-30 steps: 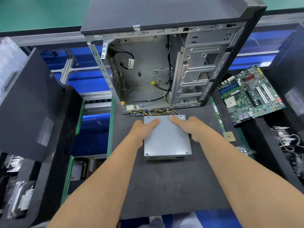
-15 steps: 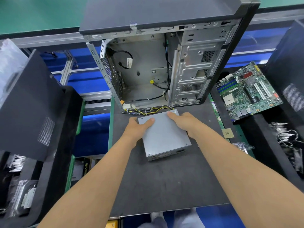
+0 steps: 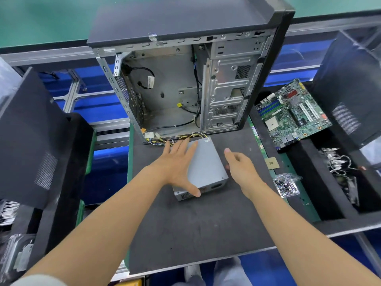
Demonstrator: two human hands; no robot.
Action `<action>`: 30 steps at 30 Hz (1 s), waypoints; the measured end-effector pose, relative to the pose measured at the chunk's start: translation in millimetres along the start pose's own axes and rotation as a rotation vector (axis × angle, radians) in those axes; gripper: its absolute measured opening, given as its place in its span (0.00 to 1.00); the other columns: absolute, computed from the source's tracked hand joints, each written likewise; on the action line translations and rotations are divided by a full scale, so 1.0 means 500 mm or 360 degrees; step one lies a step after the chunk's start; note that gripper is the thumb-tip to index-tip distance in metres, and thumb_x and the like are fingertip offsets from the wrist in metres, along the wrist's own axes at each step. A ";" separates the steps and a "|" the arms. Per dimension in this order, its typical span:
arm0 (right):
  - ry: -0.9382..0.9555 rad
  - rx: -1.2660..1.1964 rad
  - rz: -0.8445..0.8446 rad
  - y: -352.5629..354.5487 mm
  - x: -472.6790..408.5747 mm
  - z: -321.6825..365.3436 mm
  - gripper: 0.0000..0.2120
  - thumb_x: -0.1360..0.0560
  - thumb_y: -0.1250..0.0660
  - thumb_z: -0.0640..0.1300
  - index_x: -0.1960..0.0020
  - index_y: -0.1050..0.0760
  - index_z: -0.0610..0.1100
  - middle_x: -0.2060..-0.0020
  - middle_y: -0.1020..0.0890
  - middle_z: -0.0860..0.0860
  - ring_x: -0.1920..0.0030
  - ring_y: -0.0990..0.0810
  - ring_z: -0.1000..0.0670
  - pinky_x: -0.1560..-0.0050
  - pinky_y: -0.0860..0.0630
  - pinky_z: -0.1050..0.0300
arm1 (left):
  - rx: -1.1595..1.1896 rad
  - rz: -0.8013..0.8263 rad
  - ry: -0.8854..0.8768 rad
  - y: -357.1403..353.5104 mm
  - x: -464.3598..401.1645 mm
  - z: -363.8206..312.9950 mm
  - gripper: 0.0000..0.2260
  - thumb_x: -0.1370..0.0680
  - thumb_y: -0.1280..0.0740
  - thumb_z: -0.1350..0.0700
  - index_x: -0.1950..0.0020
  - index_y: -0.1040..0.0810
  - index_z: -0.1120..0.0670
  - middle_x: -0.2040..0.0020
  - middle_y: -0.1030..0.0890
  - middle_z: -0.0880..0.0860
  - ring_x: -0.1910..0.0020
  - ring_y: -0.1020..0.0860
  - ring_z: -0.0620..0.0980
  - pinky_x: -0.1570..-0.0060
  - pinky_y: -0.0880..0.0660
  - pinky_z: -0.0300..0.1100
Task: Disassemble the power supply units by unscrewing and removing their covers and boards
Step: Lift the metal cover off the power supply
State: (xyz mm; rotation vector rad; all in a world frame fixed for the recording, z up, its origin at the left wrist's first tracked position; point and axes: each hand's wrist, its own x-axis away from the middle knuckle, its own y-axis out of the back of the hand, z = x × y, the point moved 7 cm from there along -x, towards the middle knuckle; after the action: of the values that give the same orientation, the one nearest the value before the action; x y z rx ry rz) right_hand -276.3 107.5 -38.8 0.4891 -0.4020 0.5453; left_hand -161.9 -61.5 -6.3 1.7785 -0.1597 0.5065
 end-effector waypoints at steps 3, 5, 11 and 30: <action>-0.0010 -0.0048 -0.0067 0.009 0.012 -0.035 0.17 0.23 0.41 0.65 0.43 0.27 0.54 0.46 0.21 0.59 0.40 0.22 0.51 0.36 0.26 0.44 | -0.0046 -0.0052 -0.0010 0.006 -0.001 -0.005 0.65 0.45 0.30 0.23 0.20 0.60 0.48 0.21 0.52 0.54 0.21 0.54 0.57 0.23 0.54 0.62; -0.0010 -0.0093 -0.0080 0.007 0.020 -0.052 0.19 0.23 0.40 0.66 0.42 0.25 0.54 0.45 0.20 0.56 0.40 0.22 0.51 0.35 0.26 0.44 | -0.0080 -0.0065 -0.0011 0.008 -0.003 -0.008 0.64 0.45 0.31 0.23 0.20 0.59 0.47 0.23 0.49 0.54 0.24 0.50 0.58 0.24 0.50 0.61; -0.0046 -0.0193 -0.0059 -0.005 0.034 -0.084 0.15 0.24 0.38 0.65 0.47 0.25 0.56 0.47 0.20 0.58 0.42 0.22 0.53 0.36 0.25 0.46 | -0.0073 -0.0129 -0.0038 0.017 0.001 -0.016 0.61 0.46 0.30 0.26 0.22 0.56 0.45 0.27 0.43 0.52 0.30 0.43 0.57 0.31 0.42 0.55; -0.0175 -0.0007 0.0391 -0.052 -0.054 0.046 0.43 0.34 0.37 0.77 0.37 0.23 0.43 0.38 0.20 0.50 0.40 0.22 0.46 0.36 0.28 0.49 | 0.2234 -0.0669 0.1207 -0.096 0.056 0.131 0.40 0.30 0.33 0.28 0.29 0.29 0.56 0.32 0.24 0.53 0.34 0.25 0.56 0.32 0.28 0.56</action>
State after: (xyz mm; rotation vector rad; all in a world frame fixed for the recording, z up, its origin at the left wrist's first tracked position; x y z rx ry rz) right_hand -287.8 65.0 -42.0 0.4698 -0.5730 0.7565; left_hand -102.5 -106.4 -49.5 2.6351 1.3761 1.0675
